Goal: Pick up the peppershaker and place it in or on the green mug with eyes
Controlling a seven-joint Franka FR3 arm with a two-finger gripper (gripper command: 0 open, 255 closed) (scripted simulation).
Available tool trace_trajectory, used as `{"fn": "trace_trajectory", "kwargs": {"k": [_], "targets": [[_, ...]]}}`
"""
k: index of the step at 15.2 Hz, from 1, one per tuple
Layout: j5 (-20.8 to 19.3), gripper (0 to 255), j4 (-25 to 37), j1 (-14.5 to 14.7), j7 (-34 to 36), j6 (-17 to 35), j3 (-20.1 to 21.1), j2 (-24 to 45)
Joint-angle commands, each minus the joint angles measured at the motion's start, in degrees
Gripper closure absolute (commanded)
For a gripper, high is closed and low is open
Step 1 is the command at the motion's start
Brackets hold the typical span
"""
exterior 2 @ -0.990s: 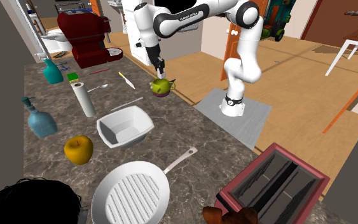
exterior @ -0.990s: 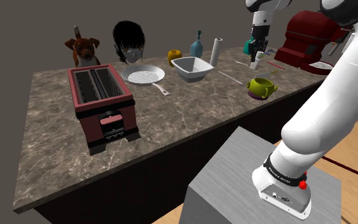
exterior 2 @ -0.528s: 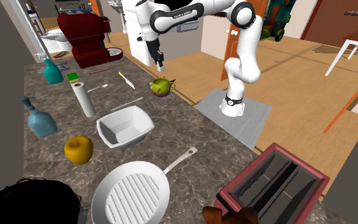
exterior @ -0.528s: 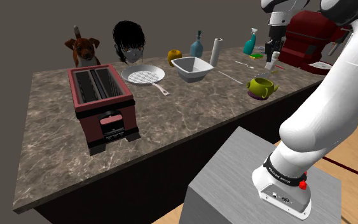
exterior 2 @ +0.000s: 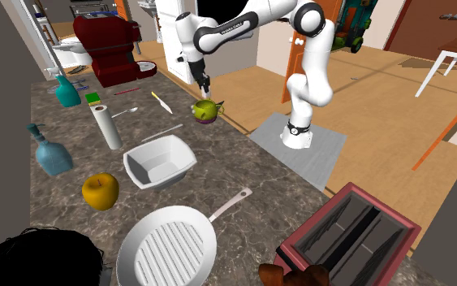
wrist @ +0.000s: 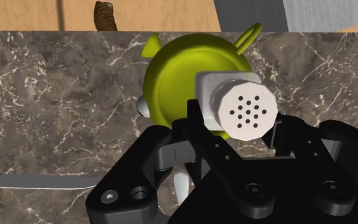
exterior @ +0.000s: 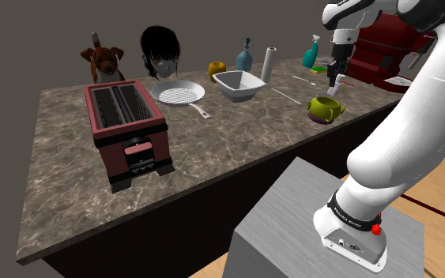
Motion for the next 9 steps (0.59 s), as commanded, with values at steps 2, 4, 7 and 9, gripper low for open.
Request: {"fn": "trace_trajectory", "kwargs": {"k": [2,4,7,9], "targets": [[0.17,255,-1.68,-0.07,0.09,2.11,-0.03,0.46],[0.33,255,-2.79,-0.13,0.13,3.60,-0.05,0.87],[0.52,255,-3.91,-0.20,0.15,5.14,-0.07,1.36],[0.52,255,-3.90,-0.20,0.15,5.14,-0.07,1.37]]}}
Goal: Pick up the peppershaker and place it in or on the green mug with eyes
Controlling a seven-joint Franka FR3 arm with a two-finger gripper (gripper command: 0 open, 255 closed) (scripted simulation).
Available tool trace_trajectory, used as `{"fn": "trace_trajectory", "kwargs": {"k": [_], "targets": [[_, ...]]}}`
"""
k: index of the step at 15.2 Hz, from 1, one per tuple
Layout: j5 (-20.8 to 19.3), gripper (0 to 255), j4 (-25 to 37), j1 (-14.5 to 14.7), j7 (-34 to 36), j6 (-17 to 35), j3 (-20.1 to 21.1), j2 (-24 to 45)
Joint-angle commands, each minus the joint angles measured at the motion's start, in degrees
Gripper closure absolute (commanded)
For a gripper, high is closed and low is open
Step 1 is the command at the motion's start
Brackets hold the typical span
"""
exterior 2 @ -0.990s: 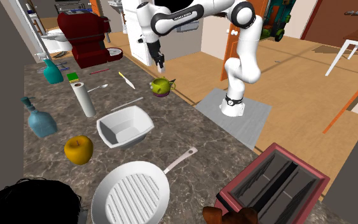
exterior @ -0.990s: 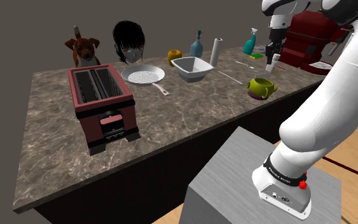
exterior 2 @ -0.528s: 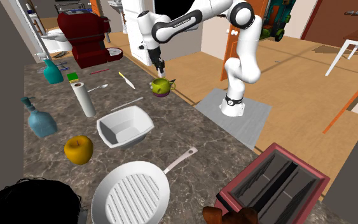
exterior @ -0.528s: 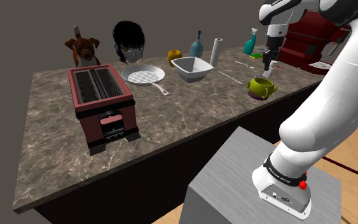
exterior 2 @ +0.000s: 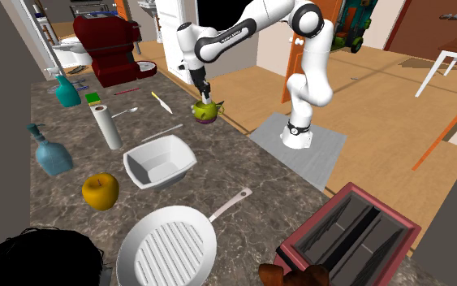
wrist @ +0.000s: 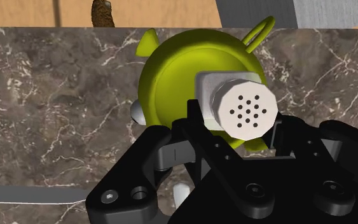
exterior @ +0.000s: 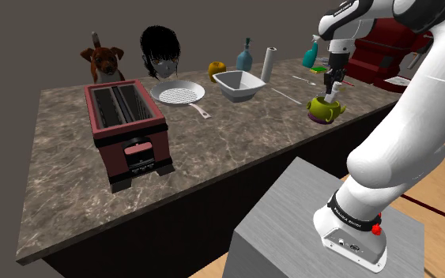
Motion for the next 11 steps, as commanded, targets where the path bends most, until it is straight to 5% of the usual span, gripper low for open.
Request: {"fn": "trace_trajectory", "kwargs": {"k": [1,5,6,11], "targets": [[0.03,255,-0.04,-0.02,-0.02,0.12,-0.01,0.06],[0.03,255,-0.04,-0.02,-0.02,0.11,-0.01,0.06],[0.03,0,-0.04,-0.02,-0.02,0.11,-0.01,0.06],[0.03,0,-0.04,-0.02,-0.02,0.11,-0.01,0.06]]}}
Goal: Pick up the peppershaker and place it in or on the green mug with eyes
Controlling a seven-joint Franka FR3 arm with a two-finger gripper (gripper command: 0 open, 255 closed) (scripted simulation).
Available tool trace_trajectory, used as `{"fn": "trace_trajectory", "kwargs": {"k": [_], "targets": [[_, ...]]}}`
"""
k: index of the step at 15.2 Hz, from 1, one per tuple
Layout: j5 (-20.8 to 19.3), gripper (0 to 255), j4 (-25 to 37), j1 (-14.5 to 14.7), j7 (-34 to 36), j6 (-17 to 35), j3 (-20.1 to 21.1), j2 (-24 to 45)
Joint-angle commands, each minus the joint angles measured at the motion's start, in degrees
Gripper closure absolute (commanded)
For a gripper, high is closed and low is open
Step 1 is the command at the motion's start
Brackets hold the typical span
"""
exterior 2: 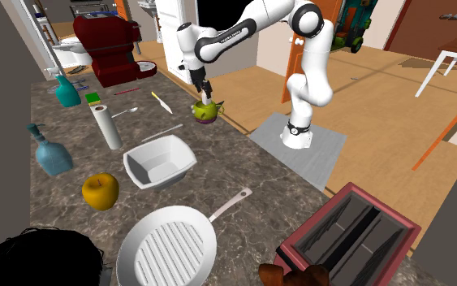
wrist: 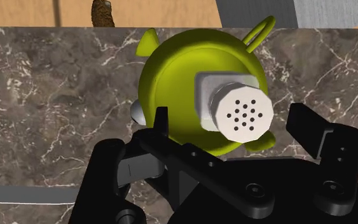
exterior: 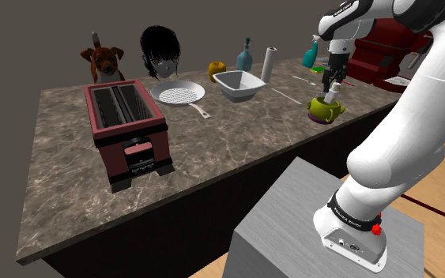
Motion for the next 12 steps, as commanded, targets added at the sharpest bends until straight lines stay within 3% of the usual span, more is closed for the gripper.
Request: {"fn": "trace_trajectory", "kwargs": {"k": [1,4,12], "targets": [[0.01,0,1.75,0.13,0.01,-1.90,0.10,-0.16],[0.23,0,7.10,0.41,-0.14,-7.26,0.33,-0.13],[0.23,0,7.09,0.41,-0.14,-7.24,0.33,-0.13]]}}
